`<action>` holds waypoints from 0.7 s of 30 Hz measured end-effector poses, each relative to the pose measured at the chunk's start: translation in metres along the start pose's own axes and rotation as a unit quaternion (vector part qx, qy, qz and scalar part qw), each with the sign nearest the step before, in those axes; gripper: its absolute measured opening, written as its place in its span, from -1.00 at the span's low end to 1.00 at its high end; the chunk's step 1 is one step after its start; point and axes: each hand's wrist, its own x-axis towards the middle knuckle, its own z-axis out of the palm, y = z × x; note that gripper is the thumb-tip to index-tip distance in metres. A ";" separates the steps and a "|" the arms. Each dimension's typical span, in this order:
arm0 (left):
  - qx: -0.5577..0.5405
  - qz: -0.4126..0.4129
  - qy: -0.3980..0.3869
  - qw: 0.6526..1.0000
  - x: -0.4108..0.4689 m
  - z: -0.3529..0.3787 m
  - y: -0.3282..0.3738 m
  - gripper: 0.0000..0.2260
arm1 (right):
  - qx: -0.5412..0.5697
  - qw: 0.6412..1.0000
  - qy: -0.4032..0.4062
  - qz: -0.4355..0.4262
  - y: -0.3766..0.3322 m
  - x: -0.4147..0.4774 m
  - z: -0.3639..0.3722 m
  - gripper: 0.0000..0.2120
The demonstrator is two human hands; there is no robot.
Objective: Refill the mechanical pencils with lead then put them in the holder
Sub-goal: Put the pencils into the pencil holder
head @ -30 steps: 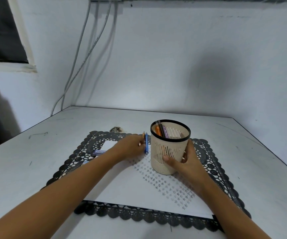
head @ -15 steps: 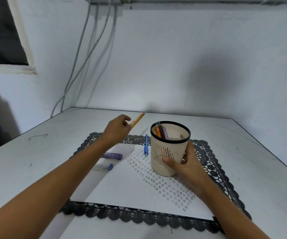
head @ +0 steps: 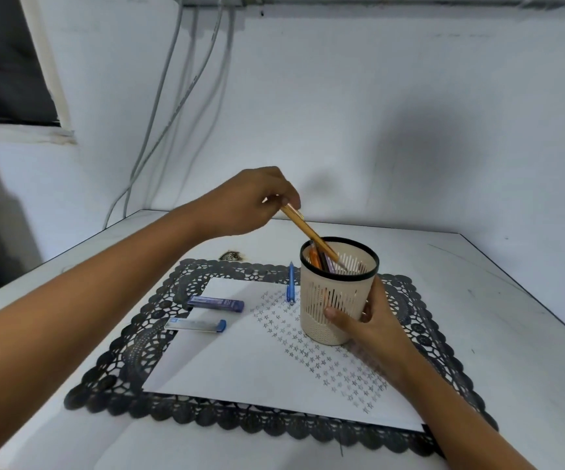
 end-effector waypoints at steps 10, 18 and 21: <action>0.042 0.060 -0.158 0.985 0.009 0.025 0.024 -0.74 | -0.009 1.000 0.002 0.003 0.002 0.002 -0.001 -0.11; 0.014 0.016 -0.184 0.983 0.015 0.036 0.021 -0.78 | -0.002 1.000 -0.002 0.003 0.001 0.001 -0.001 -0.13; -0.024 -0.017 -0.155 0.988 0.013 0.040 0.015 -0.79 | 0.003 1.000 -0.002 0.004 0.001 0.001 -0.001 -0.13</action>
